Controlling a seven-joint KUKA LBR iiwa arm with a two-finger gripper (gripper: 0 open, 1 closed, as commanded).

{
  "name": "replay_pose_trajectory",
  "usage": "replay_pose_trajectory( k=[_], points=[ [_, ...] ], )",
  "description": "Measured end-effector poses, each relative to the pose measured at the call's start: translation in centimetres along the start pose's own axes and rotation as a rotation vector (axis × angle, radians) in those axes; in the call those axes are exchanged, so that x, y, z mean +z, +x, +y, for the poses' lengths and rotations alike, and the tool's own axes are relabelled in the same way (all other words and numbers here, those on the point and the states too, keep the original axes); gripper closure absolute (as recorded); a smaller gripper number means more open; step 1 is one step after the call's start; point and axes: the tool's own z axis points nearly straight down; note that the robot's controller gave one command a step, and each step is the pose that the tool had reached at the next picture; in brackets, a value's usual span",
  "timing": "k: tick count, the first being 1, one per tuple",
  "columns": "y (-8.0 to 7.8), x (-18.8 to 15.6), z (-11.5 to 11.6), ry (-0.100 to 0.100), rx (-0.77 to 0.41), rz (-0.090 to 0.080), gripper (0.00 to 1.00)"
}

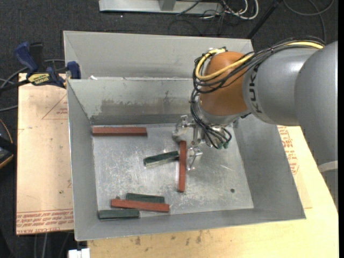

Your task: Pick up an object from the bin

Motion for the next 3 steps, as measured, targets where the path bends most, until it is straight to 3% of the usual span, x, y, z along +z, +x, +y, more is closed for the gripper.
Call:
replay_pose_trajectory(
  k=[1,2,3],
  points=[
    [0.4,0.3,4.8,-0.001,0.089,-0.015,1.0],
    [0.4,0.3,4.8,-0.001,0.089,-0.015,1.0],
    [1.3,-12.9,4.8,-0.003,0.109,0.004,1.0]
  ],
)
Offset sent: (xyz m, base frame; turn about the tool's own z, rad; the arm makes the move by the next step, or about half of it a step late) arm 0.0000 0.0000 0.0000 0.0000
